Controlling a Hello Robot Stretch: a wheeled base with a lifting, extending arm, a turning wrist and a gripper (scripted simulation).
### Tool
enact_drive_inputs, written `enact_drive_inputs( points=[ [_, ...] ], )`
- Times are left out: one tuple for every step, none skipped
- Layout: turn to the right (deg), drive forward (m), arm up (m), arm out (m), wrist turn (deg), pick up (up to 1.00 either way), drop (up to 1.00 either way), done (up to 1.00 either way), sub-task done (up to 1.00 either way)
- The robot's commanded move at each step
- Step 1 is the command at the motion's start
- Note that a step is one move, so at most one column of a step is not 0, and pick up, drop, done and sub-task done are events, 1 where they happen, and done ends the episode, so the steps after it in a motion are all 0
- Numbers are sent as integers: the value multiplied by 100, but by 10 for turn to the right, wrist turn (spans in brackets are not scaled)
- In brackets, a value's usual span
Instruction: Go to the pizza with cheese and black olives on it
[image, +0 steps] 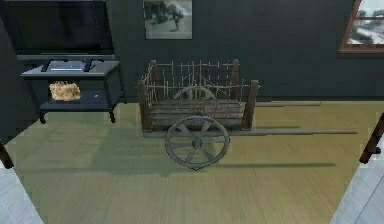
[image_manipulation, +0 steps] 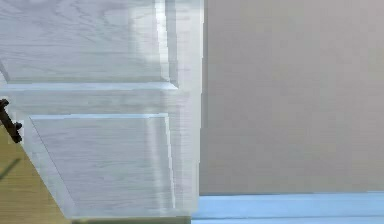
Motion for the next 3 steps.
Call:
enact_drive_inputs(
  points=[
    [60, 0, 0, 0, 0, 0, 0, 0, 0],
    [0, 70, 0, 0, 0, 0, 0, 0, 0],
    [450, 0, 0, 0, 0, 0, 0, 0, 0]
  ],
)
